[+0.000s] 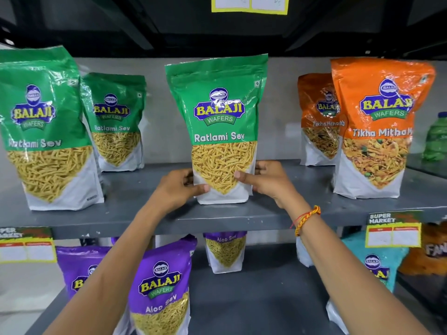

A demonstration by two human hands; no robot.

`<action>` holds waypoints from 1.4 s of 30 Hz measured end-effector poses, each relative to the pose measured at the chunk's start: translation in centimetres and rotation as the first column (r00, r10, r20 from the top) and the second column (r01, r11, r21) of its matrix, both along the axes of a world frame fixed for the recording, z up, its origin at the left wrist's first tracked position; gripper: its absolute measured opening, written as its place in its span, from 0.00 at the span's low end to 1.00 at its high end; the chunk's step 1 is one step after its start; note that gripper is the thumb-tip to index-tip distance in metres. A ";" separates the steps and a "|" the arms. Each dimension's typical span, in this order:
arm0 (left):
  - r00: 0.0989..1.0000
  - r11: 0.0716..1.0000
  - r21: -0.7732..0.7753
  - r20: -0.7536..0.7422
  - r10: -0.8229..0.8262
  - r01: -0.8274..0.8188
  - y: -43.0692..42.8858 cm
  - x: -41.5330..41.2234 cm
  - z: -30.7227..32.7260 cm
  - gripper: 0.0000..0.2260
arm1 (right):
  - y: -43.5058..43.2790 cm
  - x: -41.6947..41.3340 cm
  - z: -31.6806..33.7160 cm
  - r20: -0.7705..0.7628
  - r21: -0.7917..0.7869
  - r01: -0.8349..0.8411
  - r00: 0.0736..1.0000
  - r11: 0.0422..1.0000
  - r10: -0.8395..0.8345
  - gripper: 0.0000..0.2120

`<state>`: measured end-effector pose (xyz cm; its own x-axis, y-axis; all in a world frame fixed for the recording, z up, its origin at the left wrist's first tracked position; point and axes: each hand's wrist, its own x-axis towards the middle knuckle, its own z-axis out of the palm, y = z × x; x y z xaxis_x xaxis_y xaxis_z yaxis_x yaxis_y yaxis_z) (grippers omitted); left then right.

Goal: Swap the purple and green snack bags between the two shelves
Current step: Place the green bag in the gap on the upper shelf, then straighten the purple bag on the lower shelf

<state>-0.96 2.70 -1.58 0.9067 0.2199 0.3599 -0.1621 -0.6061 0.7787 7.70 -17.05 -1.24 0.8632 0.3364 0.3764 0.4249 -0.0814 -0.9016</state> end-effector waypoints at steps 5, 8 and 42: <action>1.000 1.000 0.000 0.005 0.003 -0.003 -0.3 -0.2 -0.1 0.12 | -0.1 -0.2 -0.1 0.002 -0.016 0.016 1.000 1.000 -0.016 0.16; 1.000 1.000 -0.001 0.006 0.009 -0.009 -0.4 -0.1 -0.3 0.13 | -0.2 -0.3 -0.1 0.009 -0.025 0.022 1.000 0.999 -0.022 0.14; 0.725 0.881 -0.065 -0.598 0.342 -0.469 7.0 -12.5 -29.7 0.21 | 8.5 -4.6 -28.4 -0.487 -0.423 -0.386 0.860 0.820 0.154 0.40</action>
<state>-13.46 9.66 -31.31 0.7354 0.6218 -0.2692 0.5597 -0.3335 0.7586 3.11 -8.60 -29.60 0.7378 0.6165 -0.2749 0.0957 -0.4986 -0.8615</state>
